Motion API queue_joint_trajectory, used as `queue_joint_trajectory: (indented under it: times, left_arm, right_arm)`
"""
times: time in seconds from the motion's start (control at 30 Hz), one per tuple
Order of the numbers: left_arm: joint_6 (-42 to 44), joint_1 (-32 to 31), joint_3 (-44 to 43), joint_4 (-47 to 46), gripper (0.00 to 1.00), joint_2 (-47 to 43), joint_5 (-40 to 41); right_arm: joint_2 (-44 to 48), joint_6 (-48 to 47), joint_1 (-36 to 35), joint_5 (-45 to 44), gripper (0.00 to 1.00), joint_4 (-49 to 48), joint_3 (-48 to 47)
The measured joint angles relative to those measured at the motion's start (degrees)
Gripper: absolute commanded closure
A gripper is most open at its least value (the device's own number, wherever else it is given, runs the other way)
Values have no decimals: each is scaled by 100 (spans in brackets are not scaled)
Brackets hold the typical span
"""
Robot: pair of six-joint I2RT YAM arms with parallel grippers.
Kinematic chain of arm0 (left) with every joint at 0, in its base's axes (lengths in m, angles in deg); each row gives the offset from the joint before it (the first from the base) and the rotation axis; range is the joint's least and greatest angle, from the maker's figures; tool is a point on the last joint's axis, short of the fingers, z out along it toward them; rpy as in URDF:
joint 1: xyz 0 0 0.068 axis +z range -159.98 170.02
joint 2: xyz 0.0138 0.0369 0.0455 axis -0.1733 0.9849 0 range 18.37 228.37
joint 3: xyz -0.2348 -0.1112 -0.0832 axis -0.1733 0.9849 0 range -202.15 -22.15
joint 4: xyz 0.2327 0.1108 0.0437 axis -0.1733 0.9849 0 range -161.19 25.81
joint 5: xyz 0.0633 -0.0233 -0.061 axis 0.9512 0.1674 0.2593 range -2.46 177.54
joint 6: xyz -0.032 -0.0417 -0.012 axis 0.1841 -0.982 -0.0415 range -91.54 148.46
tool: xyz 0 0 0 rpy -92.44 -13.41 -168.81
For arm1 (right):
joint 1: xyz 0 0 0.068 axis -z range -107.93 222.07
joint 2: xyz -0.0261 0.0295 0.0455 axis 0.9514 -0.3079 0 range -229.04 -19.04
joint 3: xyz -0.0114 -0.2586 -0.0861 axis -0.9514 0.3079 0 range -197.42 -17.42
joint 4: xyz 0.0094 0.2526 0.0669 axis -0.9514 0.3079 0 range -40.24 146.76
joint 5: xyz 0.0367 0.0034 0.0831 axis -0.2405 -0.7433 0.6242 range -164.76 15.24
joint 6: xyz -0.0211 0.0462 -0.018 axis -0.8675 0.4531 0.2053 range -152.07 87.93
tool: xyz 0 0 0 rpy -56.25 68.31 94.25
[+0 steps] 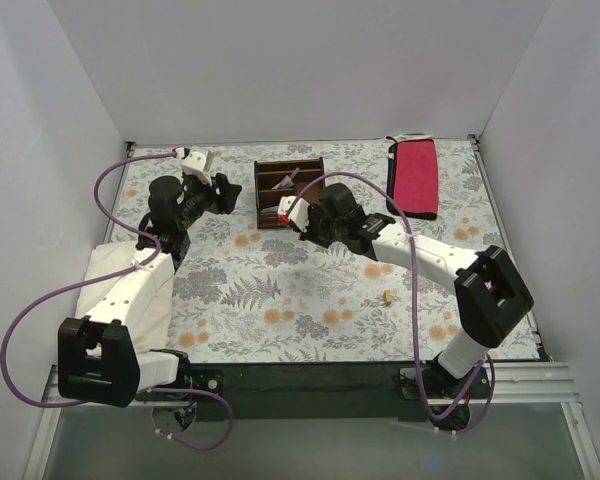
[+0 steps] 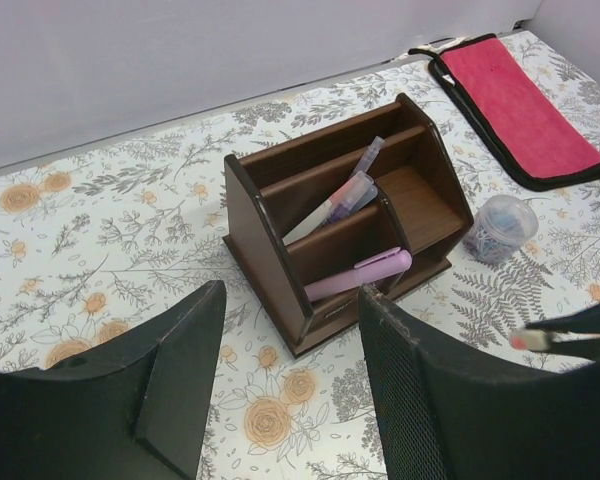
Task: Sort the stationery into containers
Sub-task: Place the stationery in the storage box.
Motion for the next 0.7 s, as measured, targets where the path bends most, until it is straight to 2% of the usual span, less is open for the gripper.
queue_joint_trajectory:
  times: [0.17,0.33,0.7]
  left_arm:
    - [26,0,0,142,47,0,52]
    - [72,0,0,299,47,-2,90]
    - [103,0,22,374,47,-4,107]
  right_arm:
    - [-376,-1058,-92,-533,99,-1305,457]
    - [-697,-1860,-107,-929,99,-2015,780]
    - [-1366,-2557,-188,-1784,99,-3615,1023]
